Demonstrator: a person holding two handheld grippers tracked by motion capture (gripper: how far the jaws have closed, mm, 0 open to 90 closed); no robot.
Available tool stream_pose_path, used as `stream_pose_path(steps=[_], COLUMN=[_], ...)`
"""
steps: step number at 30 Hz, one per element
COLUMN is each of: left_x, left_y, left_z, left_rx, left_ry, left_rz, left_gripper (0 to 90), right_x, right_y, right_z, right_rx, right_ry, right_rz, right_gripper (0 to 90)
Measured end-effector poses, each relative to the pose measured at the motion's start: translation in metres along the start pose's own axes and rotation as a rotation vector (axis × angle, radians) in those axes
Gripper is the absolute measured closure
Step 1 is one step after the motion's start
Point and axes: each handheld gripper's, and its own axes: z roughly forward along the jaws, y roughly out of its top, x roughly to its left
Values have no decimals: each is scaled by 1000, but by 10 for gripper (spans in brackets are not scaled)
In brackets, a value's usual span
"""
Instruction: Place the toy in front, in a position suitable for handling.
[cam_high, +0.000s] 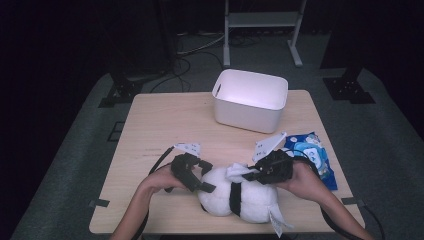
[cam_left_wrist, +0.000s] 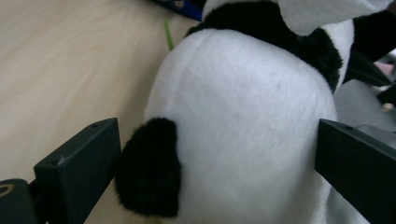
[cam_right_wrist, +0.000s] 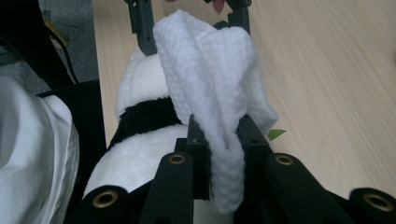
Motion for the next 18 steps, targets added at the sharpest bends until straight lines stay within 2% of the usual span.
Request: stream_pose_path(steps=[3,5,10,14,18], left_x=[0,0,0,-1,-5], left_y=[0,1,1,2,7], left_z=[8,9,4,2,-4], left_rx=[23,28,14,0,-11], left_ry=[-41,-41,-31,-13,69], left_rz=[-3,5,5,20,77], left_gripper=[16,37,185,231,246], right_x=[0,-1,-3,-6,-9], right_y=[1,2,4,9,14], right_z=[0,1,2,4,7], right_rx=[2,3,4,11,10], right_ry=[1,5,7,1,-15], right_rz=[-4,-8,-8,-11,-21], right_gripper=[777,776,776,776,776])
